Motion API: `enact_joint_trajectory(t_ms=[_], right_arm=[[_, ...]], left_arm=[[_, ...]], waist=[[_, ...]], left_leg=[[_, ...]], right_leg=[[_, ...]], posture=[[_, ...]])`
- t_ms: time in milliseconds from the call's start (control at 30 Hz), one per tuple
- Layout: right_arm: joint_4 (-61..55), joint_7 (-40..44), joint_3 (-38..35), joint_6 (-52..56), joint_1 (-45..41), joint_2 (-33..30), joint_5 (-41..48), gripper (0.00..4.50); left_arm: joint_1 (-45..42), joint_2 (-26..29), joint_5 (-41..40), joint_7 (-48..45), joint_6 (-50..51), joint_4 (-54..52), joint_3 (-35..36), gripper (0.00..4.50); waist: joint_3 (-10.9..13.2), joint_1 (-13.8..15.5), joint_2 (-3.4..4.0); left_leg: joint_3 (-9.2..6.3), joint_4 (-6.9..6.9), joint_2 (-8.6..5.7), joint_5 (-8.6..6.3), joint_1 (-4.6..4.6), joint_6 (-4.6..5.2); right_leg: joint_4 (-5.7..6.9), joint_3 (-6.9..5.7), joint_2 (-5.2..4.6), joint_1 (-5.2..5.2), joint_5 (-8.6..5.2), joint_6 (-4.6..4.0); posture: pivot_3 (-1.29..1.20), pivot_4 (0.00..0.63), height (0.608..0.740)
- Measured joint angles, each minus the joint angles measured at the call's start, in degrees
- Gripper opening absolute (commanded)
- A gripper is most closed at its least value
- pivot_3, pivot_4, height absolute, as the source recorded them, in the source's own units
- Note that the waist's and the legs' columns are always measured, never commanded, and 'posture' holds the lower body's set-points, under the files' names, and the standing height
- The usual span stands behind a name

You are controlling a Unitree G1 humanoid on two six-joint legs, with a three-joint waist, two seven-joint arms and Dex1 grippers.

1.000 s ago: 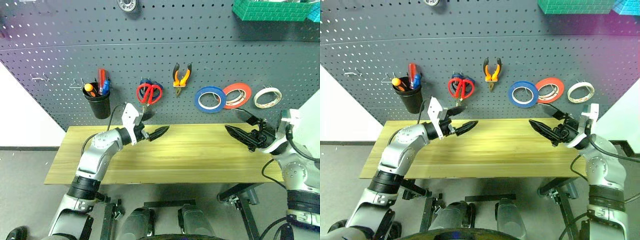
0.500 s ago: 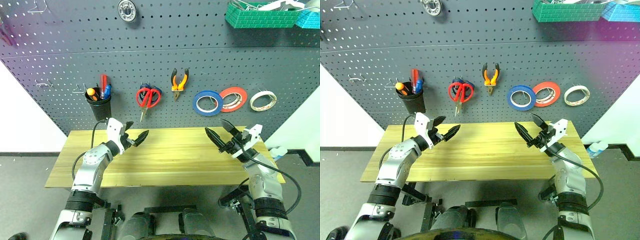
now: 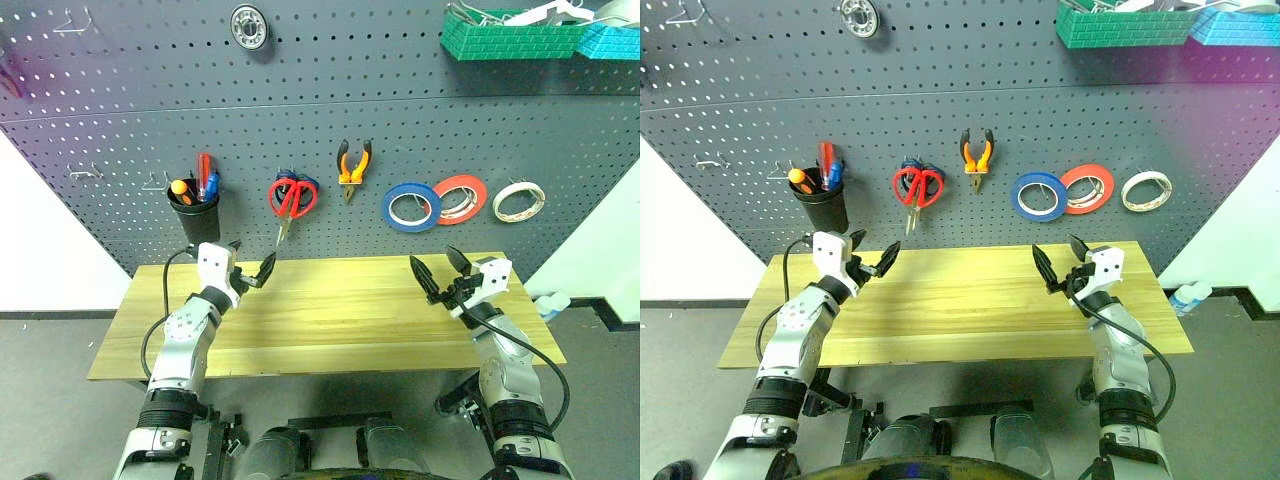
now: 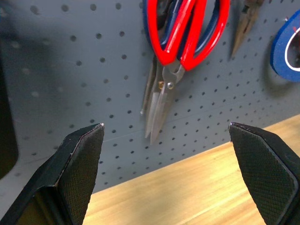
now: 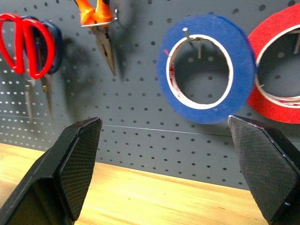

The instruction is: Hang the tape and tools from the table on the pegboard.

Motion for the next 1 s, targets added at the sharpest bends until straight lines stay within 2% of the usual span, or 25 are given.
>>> enact_joint_trajectory(t_ms=[300,700,1000], right_arm=[[3.2,-3.97,-0.24,-2.84,-0.43,-0.59,-1.82,4.5],[4.33,-4.98,0.33,-3.79,-0.58,-0.97,-2.55,4.5],[4.93,-5.51,0.42,-4.8,-0.62,-1.31,-2.9,4.5]], left_arm=[[-0.05,0.09,0.65,1.33,-1.65,0.56,0.04,4.44],[-1.09,0.17,1.78,1.61,-2.98,2.27,-0.01,4.44],[-3.72,0.62,2.38,3.19,-4.94,2.67,0.45,4.44]], waist=[[-0.1,-0.63,0.04],[-0.14,-3.36,0.06],[-0.16,-3.42,0.05]], left_leg=[[0.0,0.0,0.0,0.0,0.0,0.0],[-0.02,0.01,0.0,0.0,0.0,0.01],[-0.03,0.01,0.0,0.0,0.0,0.01]], right_leg=[[0.0,0.0,0.0,0.06,0.0,0.0],[-0.01,-0.01,0.0,0.17,-0.01,0.02],[0.0,-0.01,0.0,0.17,-0.01,0.02]], posture=[[-0.2,0.0,0.74],[-0.23,0.0,0.74],[-0.21,0.0,0.74]])
